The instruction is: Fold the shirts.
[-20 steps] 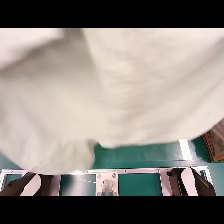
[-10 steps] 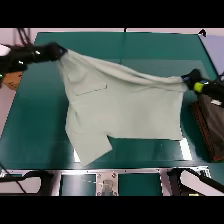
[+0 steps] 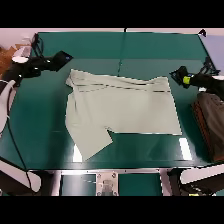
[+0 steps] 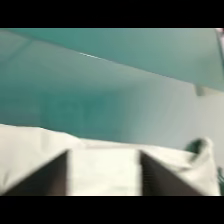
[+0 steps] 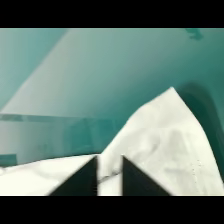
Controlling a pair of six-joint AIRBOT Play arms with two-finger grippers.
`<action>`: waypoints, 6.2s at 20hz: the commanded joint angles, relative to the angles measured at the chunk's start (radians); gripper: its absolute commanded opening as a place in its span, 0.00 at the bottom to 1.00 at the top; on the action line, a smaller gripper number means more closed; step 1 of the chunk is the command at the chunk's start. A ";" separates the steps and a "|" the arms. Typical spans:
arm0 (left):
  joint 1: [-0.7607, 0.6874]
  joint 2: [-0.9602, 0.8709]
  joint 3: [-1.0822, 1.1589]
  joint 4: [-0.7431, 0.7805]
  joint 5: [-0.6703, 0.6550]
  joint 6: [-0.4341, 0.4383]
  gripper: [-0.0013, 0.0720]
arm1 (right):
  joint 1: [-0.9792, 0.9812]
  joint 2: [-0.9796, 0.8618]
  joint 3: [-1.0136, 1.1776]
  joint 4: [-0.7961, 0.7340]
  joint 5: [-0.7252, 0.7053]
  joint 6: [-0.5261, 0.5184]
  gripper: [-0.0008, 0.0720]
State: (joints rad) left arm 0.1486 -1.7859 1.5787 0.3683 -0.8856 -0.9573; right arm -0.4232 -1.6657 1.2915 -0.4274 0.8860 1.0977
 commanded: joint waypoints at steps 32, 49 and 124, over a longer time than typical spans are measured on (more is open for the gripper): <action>0.105 0.306 -0.851 0.440 -0.278 -0.010 0.07 | -0.505 0.311 -0.562 -0.613 0.410 0.027 0.73; 0.122 0.306 -0.822 0.402 -0.263 -0.002 0.05 | -0.285 0.179 -0.579 -0.620 0.432 0.004 0.11; 0.044 0.099 -0.060 0.634 -0.643 -0.398 0.05 | -0.003 0.094 0.060 -0.683 0.497 0.392 0.29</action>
State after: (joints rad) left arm 0.1654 -1.6886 1.4807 1.0004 -1.3239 -1.3113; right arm -0.3798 -1.6424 1.3575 -1.0672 1.3155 1.4342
